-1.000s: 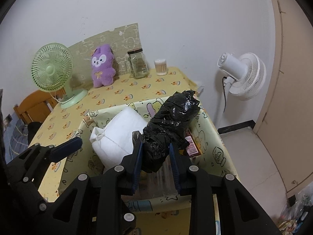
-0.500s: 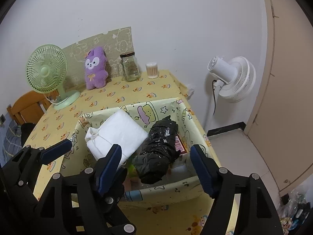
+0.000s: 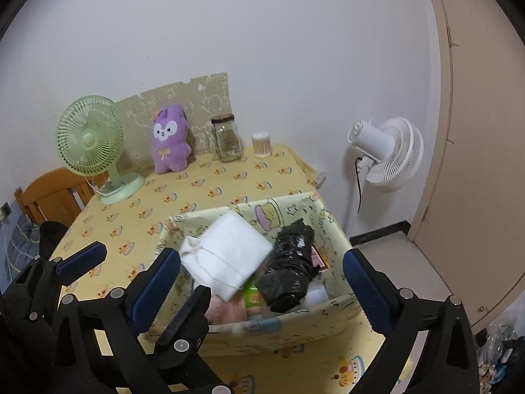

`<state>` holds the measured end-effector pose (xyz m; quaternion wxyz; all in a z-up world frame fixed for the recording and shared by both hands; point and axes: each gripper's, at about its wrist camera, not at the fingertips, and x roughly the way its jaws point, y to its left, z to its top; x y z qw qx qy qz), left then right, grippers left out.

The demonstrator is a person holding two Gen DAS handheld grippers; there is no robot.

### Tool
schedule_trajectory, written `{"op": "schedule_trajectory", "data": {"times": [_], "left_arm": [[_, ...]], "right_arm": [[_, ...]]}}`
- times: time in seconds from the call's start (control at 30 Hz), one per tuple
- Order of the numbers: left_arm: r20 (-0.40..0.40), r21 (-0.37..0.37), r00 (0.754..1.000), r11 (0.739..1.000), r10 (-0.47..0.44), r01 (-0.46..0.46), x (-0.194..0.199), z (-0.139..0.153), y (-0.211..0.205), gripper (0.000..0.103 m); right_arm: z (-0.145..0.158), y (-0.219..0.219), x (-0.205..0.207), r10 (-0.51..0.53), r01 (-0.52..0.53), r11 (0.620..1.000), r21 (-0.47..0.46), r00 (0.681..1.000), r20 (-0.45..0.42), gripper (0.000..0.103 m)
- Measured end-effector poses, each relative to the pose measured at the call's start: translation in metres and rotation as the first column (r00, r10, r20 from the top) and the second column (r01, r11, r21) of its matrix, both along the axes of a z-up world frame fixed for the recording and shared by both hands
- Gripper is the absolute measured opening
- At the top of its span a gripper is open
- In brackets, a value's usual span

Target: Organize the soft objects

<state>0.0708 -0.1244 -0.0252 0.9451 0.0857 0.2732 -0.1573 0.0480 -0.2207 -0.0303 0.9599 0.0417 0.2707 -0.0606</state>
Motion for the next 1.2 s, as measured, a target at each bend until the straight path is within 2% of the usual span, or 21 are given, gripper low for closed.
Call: {"op": "schedule_trajectory", "data": {"times": [0.57, 1.2], "left_arm": [[0.085, -0.056, 0.993, 0.995, 0.086, -0.081, -0.03, 0.021, 0.063, 0.103], [0.133, -0.137, 0.956, 0.96, 0.261, -0.243, -0.07, 0.033, 0.148, 0.103]], "right_arm": [[0.024, 0.058, -0.024, 0.056, -0.053, 0.998, -0.028, 0.995, 0.086, 0.103], [0.039, 0.108, -0.058, 0.144, -0.14, 0.989, -0.037, 0.976, 0.161, 0.103]]}}
